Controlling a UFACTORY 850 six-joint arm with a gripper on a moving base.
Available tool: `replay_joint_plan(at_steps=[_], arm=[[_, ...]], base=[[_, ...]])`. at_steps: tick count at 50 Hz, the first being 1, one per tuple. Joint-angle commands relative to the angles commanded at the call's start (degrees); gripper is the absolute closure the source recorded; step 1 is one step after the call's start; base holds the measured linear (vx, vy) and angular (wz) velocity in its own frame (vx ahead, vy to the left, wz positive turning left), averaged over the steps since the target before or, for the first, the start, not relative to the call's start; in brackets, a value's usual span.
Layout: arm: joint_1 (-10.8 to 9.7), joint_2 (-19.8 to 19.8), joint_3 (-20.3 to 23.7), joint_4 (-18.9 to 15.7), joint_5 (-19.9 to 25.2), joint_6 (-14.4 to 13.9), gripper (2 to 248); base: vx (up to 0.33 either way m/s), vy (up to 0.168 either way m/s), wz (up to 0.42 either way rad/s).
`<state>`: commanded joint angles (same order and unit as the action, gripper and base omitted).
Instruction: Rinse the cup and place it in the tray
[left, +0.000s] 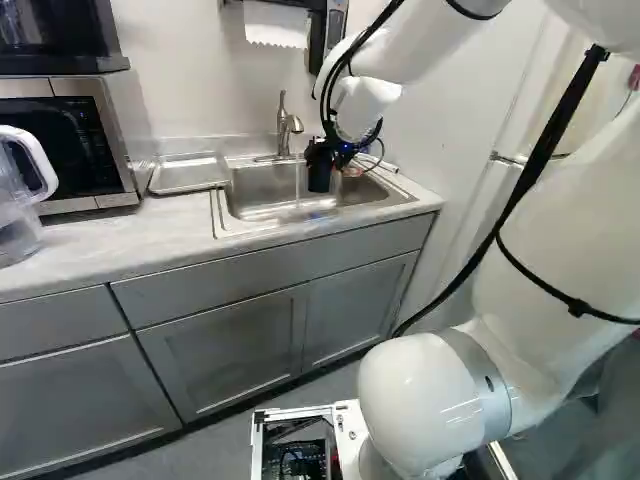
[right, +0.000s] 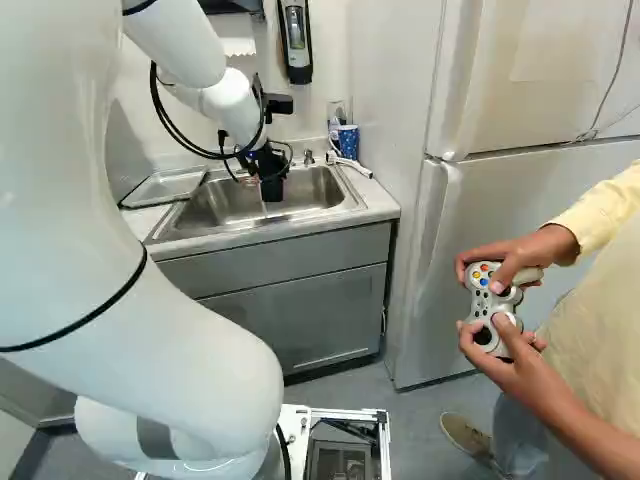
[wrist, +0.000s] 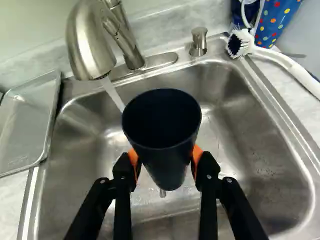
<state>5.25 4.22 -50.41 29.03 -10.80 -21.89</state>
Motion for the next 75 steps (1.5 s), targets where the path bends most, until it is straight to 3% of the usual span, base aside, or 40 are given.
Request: replay_joint_plan(at_steps=[32,75], arm=[[0.3,-0.1,-0.1,-2.1,-1.9,0.0,130],[1.4,-0.9,-0.9,-13.8,-6.2,0.0,130]], base=[[0.0,0.0,0.0],[0.0,0.0,0.0]])
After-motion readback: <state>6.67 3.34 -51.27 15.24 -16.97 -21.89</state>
